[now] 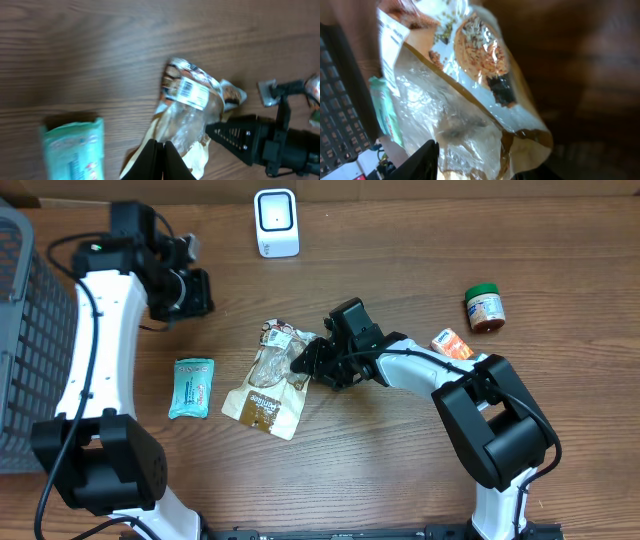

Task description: Scan the item barcode

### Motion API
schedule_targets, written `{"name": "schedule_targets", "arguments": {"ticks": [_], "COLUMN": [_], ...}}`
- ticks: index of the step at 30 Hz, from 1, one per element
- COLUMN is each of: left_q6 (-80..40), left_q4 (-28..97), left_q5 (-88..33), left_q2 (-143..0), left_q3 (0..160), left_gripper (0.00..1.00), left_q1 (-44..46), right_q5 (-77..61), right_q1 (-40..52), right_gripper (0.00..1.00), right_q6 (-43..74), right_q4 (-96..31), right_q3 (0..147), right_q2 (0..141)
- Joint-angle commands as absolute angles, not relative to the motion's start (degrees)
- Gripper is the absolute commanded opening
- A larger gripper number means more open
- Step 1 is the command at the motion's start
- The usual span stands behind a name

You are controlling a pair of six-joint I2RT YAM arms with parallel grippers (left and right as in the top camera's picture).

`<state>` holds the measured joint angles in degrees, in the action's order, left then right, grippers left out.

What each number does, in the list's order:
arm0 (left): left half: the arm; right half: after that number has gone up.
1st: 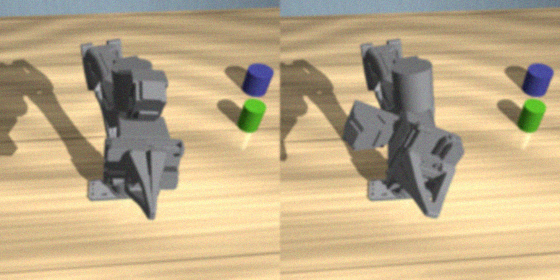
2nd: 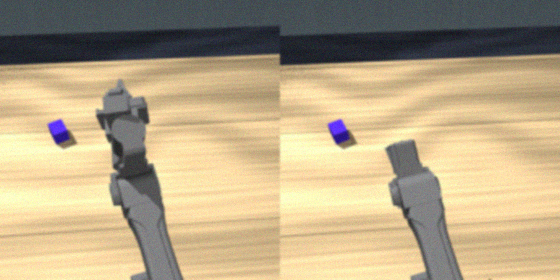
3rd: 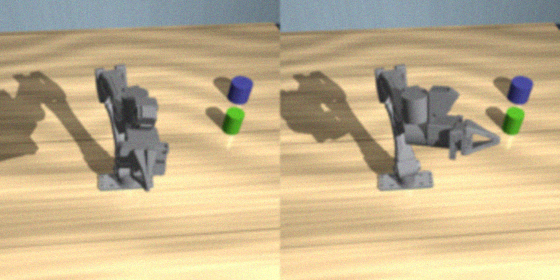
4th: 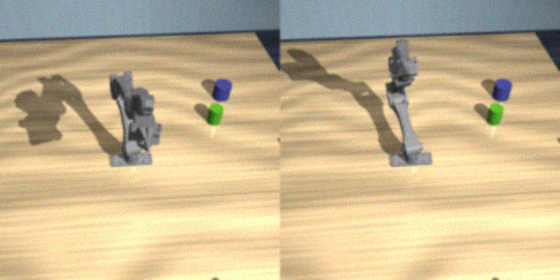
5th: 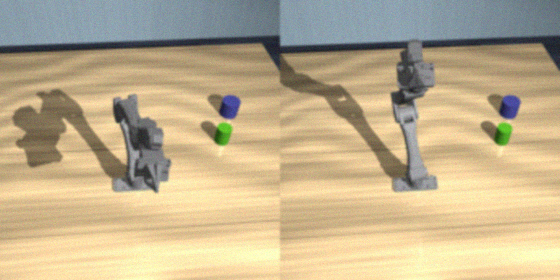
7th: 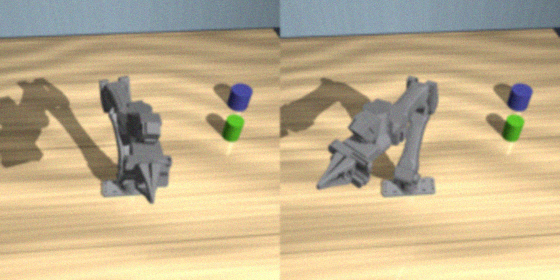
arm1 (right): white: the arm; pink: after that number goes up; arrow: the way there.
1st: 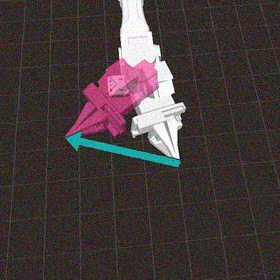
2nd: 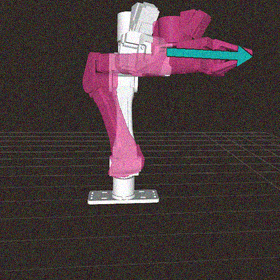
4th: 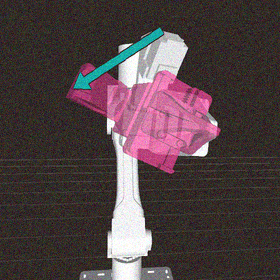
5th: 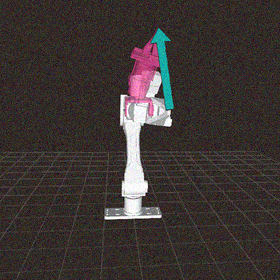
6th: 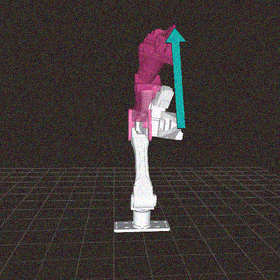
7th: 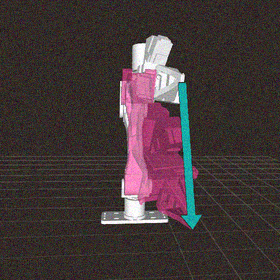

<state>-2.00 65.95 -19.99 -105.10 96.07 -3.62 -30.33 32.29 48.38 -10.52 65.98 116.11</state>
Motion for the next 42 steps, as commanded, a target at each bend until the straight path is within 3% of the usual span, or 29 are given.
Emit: {"name": "schedule_targets", "arguments": {"ticks": [1, 6, 14, 42], "left_q6": [2.2, 4.1, 3.9, 4.3], "left_q4": [62.9, 56.9, 50.3, 47.3], "left_q5": [-26.2, -31.4, -33.1, -24.7], "left_q2": [-103.8, -103.8, -103.8, -105.5], "left_q3": [89.8, 81.6, 71.7, 67.6], "left_gripper": [0.04, 0.04, 0.04, 0.04], "left_q1": [-2.1, 0.3, 2.8, 1.9], "right_q5": [-29.3, -31.2, -31.6, -31.8], "right_q1": [32.1, 31.6, 31.4, 31.4], "right_gripper": [0.41, 0.35, 0.35, 0.36], "right_q6": [46.2, 44.0, 43.0, 43.0], "right_q4": [-6.9, -2.8, -3.1, -4.8], "right_q3": [65.6, 65.8, 65.7, 65.7], "right_q2": [116.8, 116.8, 116.8, 116.8]}}
